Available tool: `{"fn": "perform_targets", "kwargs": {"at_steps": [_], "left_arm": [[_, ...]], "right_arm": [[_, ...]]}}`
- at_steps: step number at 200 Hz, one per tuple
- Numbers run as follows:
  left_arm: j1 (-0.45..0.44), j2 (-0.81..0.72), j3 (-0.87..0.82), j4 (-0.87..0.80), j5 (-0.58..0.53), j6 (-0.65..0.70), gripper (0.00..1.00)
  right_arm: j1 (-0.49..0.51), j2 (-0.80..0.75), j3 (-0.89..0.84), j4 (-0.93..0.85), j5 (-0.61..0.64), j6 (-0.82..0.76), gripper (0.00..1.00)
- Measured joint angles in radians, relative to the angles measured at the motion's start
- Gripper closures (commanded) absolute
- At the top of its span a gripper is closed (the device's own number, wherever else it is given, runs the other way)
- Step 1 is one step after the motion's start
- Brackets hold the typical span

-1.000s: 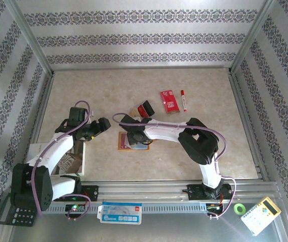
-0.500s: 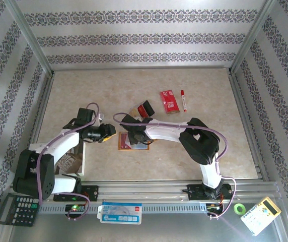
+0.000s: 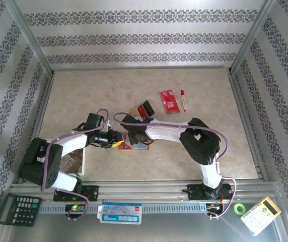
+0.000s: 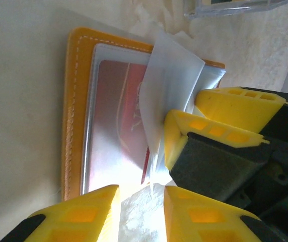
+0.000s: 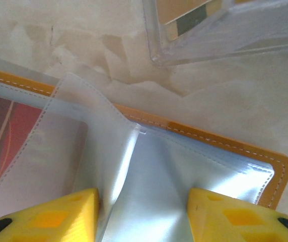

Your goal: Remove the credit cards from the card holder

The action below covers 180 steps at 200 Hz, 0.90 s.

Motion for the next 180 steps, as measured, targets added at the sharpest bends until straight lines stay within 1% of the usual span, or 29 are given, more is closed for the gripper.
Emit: {"fn": "perform_targets", "kwargs": {"at_steps": [12, 25, 79, 117, 137, 163, 180], "left_arm": [[-0.009, 0.021, 0.000, 0.018, 0.007, -0.010, 0.79], [-0.017, 0.038, 0.002, 0.032, 0.011, -0.016, 0.81], [-0.030, 0.083, 0.025, 0.049, 0.011, -0.020, 0.82], [-0.044, 0.105, 0.030, 0.077, 0.015, -0.029, 0.79], [-0.045, 0.114, 0.030, 0.101, 0.019, -0.045, 0.79], [-0.049, 0.114, 0.030, 0.133, 0.025, -0.068, 0.74], [-0.057, 0.113, 0.030, 0.162, 0.022, -0.087, 0.68]], "right_arm": [[-0.002, -0.002, -0.002, 0.002, -0.002, 0.000, 0.50], [-0.006, -0.002, -0.003, 0.002, -0.008, 0.000, 0.50], [-0.011, -0.009, -0.009, 0.010, -0.023, 0.001, 0.51], [-0.020, -0.023, -0.009, 0.013, -0.054, 0.010, 0.50], [-0.026, -0.057, -0.020, 0.018, -0.061, 0.027, 0.49], [-0.036, -0.167, -0.062, 0.042, -0.052, 0.059, 0.48], [-0.047, -0.255, -0.098, 0.063, -0.029, 0.085, 0.48]]}}
